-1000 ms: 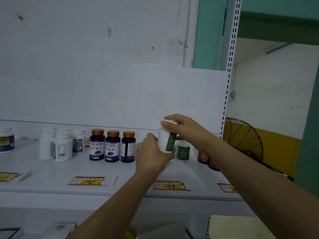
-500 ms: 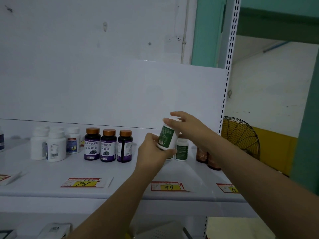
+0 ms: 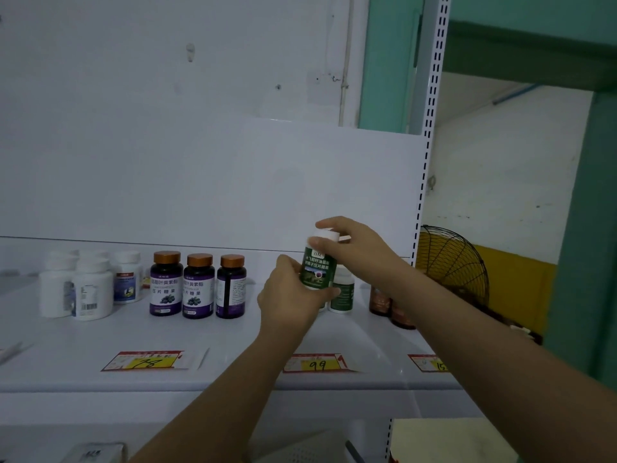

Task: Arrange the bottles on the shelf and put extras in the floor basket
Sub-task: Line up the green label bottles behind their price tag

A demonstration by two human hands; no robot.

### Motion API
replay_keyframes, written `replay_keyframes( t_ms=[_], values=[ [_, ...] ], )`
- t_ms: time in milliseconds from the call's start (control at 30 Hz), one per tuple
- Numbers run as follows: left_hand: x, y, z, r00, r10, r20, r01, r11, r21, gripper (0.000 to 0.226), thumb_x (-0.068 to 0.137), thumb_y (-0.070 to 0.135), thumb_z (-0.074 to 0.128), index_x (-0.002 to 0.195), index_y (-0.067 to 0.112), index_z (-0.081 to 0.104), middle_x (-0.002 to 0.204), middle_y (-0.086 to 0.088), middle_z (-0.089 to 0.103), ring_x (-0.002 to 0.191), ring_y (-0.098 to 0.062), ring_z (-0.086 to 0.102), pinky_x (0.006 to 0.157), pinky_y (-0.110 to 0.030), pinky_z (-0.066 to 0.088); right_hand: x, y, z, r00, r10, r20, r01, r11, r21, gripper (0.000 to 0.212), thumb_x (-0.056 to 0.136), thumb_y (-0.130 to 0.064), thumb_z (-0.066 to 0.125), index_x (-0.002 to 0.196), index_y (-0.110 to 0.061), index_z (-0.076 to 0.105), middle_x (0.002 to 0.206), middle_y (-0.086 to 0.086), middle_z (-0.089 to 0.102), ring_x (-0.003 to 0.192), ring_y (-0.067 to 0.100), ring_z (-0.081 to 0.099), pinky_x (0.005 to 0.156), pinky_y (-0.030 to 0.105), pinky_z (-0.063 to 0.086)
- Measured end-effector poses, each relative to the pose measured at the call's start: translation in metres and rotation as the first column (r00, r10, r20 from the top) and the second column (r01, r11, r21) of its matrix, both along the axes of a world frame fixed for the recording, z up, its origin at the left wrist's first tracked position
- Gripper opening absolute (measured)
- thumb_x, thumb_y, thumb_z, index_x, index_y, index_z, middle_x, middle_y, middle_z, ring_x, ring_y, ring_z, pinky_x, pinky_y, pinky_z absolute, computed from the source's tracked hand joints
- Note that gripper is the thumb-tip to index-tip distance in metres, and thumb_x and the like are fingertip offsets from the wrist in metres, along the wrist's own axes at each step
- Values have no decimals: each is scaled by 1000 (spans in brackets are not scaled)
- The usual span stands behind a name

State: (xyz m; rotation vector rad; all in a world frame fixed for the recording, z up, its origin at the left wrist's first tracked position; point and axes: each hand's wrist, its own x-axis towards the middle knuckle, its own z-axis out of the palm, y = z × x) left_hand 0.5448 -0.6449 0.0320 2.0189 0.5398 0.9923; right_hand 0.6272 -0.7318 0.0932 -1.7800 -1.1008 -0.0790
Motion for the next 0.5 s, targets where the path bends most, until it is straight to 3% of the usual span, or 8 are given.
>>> replay_keyframes(
  t_ms=[100, 167, 300, 400, 500],
  values=[
    [6, 0, -2, 997, 56, -50, -50, 993, 107, 55, 68, 43, 80, 100, 22, 41, 105, 0, 63, 97, -19, 61, 88, -43, 50, 1, -3, 3, 997, -68, 41, 68, 998, 14, 33, 87, -31, 66, 119, -26, 61, 95, -13, 56, 90, 9, 58, 70, 14, 46],
    [9, 5, -6, 990, 75, -117, -50, 977, 207, 59, 69, 51, 76, 109, 20, 45, 108, 0, 63, 99, -19, 60, 87, -43, 50, 5, -6, 4, 990, -113, 87, 114, 993, -11, 31, 88, -27, 65, 119, -27, 61, 102, -7, 58, 91, 11, 57, 63, 12, 42],
    [5, 25, -23, 964, 105, -243, -10, 932, 363, 53, 83, 54, 59, 121, 18, 51, 115, -2, 62, 103, -20, 58, 88, -41, 49, 18, -8, -7, 973, -191, 127, 199, 979, -50, 28, 89, -20, 61, 117, -24, 62, 121, 4, 58, 103, 18, 56, 66, 18, 45],
    [-2, 41, -41, 904, 190, -382, 21, 875, 484, 49, 90, 55, 46, 127, 23, 50, 125, 0, 59, 115, -20, 51, 100, -41, 41, 29, -7, -22, 963, -235, 135, 249, 963, -101, 27, 90, -18, 61, 117, -23, 63, 123, 5, 58, 104, 19, 55, 76, 24, 46],
    [-7, 45, -47, 812, 268, -519, 69, 838, 541, 47, 94, 54, 35, 127, 24, 51, 128, 0, 57, 120, -23, 47, 106, -44, 34, 38, -4, -37, 961, -251, 119, 266, 956, -126, 26, 90, -19, 61, 115, -23, 63, 123, 6, 59, 99, 17, 54, 65, 17, 42]
  ],
)
